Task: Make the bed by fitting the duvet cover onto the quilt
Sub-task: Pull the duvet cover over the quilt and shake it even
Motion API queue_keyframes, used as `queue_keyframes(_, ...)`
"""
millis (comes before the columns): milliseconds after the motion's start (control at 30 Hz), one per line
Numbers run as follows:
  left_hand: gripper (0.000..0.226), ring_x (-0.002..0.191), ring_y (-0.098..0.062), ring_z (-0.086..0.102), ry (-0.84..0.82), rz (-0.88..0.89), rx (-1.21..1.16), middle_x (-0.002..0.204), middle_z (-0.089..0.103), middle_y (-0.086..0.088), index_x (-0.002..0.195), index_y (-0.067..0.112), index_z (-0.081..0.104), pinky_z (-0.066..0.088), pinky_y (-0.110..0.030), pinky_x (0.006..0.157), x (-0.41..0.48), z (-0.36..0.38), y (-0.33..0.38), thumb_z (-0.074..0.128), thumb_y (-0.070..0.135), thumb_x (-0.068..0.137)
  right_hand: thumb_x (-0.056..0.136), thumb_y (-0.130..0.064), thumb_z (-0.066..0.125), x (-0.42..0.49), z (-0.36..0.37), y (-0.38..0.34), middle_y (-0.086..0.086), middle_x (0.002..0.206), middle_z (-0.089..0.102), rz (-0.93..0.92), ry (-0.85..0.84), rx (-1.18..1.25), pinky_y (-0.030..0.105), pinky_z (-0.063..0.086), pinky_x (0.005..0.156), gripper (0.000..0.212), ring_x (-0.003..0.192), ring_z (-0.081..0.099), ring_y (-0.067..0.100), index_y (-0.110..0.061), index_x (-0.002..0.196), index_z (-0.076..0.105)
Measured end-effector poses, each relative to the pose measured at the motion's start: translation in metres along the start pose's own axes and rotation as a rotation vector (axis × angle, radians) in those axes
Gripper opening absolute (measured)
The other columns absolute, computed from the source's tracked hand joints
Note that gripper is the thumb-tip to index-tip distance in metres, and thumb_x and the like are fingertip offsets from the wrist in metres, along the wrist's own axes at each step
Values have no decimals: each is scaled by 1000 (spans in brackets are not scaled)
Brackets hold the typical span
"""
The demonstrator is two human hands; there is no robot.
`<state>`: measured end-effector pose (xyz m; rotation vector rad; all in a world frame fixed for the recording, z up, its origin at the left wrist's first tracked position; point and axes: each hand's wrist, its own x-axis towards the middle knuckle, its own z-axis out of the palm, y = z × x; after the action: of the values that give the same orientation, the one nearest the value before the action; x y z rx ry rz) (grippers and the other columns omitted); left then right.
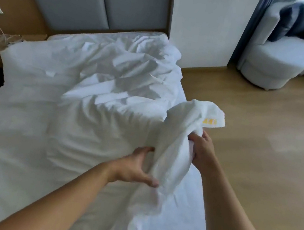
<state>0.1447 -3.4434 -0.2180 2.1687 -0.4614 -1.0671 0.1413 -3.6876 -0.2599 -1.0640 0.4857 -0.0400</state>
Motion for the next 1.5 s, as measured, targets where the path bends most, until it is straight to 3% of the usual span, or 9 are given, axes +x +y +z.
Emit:
queue_keyframes(200,105,136,-22,44,427,213,41,148,44,-5,156,26,23,35,-26,105,77,58,86,84,34,72,87,10,50,-50,-44,21,14,110,71,14,-47,-27,38,55,78,40,103,66,32,-7,116,70)
queue_keyframes(433,73,139,-21,40,388,305,-24,150,42,-7,150,13,39,28,-16,110,120,148,111,64,2,83,74,-83,60,-17,-136,-8,14,126,66,489,-94,123,49,49,99,93,117,63,31,-10,129,67)
queue_keyframes(600,67,127,-26,47,333,360,8,131,47,-10,143,9,48,37,-31,109,183,191,165,57,-8,79,83,-1,62,55,-206,-54,18,91,67,351,52,-302,33,51,71,13,78,69,27,2,94,68)
queue_keyframes(733,68,122,-26,48,319,391,-10,131,51,-10,139,10,49,35,-32,110,228,233,208,57,-8,74,75,-5,72,71,-291,-75,21,89,73,79,32,-222,38,59,67,15,79,73,30,-1,89,75)
queue_keyframes(867,61,107,-16,58,-75,55,-45,124,61,0,140,23,47,48,-31,99,246,262,197,62,14,81,84,6,62,63,-363,-43,8,77,71,107,190,-584,37,52,69,13,73,65,20,-4,81,69)
queue_keyframes(1067,103,105,-23,67,435,-590,-579,111,66,1,115,18,57,60,-37,77,298,235,210,71,89,41,79,8,54,48,-358,-26,2,59,54,-119,59,-961,27,37,51,18,58,44,9,-6,67,53)
queue_keyframes(1200,80,98,-21,70,387,-713,-520,107,70,-4,119,8,59,61,-37,84,317,237,210,86,42,51,67,5,47,23,-323,-29,4,58,42,-311,-184,-1073,34,27,49,7,57,35,19,-1,65,44)
queue_keyframes(1333,56,97,-26,67,450,-624,-619,110,67,-9,116,11,54,60,-37,83,293,237,201,61,14,61,78,-35,72,26,-337,-43,-7,72,66,200,-438,-604,21,45,58,19,66,60,9,-17,83,67)
queue_keyframes(1500,50,97,-18,67,427,-391,-655,105,69,2,109,33,57,60,-38,83,232,248,205,57,11,64,68,-73,74,108,-316,-49,11,102,73,769,-8,-359,46,60,77,78,87,72,30,-8,111,64)
